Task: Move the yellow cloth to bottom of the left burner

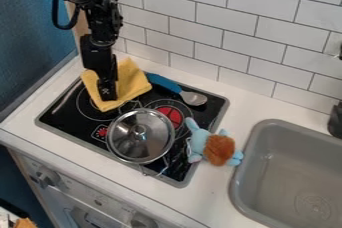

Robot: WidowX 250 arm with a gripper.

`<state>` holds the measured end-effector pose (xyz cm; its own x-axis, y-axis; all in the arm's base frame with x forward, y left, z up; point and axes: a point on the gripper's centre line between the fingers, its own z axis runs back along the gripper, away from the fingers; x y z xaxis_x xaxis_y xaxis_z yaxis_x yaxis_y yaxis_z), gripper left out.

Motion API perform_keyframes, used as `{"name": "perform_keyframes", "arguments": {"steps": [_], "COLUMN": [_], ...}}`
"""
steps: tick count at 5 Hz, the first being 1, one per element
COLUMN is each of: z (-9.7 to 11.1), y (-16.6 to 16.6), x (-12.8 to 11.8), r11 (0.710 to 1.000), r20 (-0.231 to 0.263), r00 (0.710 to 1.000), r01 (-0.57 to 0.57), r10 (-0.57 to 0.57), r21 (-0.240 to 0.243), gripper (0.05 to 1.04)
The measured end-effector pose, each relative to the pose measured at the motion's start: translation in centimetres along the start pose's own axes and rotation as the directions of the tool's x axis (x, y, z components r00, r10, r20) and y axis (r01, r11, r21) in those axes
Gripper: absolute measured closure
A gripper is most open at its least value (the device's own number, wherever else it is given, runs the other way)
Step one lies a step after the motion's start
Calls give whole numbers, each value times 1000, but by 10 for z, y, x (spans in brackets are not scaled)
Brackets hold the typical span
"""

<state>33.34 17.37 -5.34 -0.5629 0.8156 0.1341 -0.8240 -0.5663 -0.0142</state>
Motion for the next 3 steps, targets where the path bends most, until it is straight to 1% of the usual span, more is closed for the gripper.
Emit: {"name": "perform_keyframes", "arguments": {"steps": [1,2,3], "z": [-2,-4,-6], "y": [10,23,36], "x": [14,30,52], "r11": [999,996,989], "r20": [-3,14,24], "r00": [999,997,990], "r01": [-38,-82,-141], "r10": [38,82,140], "r21": [10,28,51], "gripper": [84,84,84]}}
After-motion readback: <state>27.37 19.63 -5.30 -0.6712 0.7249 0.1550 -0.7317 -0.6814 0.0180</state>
